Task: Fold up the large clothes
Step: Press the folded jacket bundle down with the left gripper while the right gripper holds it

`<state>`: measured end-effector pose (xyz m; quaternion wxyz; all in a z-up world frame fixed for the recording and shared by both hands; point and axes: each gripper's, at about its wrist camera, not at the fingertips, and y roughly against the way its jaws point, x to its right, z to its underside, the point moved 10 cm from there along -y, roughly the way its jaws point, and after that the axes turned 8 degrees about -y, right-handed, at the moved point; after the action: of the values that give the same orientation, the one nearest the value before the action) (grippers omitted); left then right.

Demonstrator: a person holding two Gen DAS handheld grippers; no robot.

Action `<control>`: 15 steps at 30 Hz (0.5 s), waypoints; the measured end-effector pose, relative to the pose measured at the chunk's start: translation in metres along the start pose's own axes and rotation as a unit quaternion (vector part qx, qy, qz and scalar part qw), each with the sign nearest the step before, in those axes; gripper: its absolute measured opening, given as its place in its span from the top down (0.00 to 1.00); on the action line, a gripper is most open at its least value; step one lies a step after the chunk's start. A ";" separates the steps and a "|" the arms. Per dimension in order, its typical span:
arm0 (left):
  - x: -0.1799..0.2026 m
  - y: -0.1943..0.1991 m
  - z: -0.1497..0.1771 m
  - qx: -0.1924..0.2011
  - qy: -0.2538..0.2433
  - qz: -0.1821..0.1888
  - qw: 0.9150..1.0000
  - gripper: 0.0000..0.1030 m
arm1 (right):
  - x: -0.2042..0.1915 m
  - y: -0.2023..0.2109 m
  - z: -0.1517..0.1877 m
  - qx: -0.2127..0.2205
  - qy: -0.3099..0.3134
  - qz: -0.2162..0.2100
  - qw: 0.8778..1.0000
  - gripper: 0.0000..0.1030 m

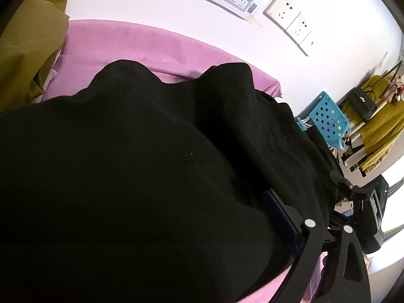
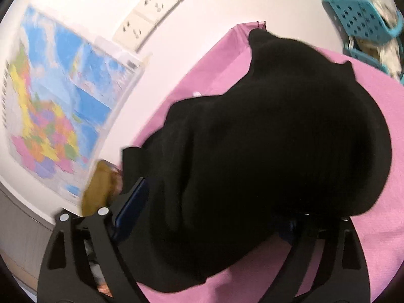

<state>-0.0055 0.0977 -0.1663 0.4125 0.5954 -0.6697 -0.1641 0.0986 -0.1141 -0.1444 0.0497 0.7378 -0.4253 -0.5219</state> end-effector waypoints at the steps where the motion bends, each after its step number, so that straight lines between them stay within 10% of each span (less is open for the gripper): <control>1: 0.000 -0.001 -0.001 -0.001 -0.002 -0.004 1.000 0.09 | -0.001 -0.008 0.002 -0.008 0.023 0.023 0.999 0.17; 5: -0.002 -0.003 -0.003 0.002 -0.010 -0.027 1.000 0.14 | 0.006 -0.013 -0.001 -0.015 0.016 0.025 0.999 0.52; 9: -0.009 -0.003 -0.006 0.005 -0.018 -0.056 0.998 0.28 | 0.006 -0.011 0.001 -0.027 0.013 -0.005 1.000 0.49; 15: -0.007 -0.007 -0.009 -0.002 -0.012 -0.053 0.999 0.18 | 0.000 -0.015 0.000 -0.028 0.028 0.006 0.999 0.44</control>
<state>0.0057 0.1053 -0.1681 0.3958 0.6273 -0.6420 -0.1942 0.1078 -0.1047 -0.1525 0.0854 0.7480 -0.4129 -0.5125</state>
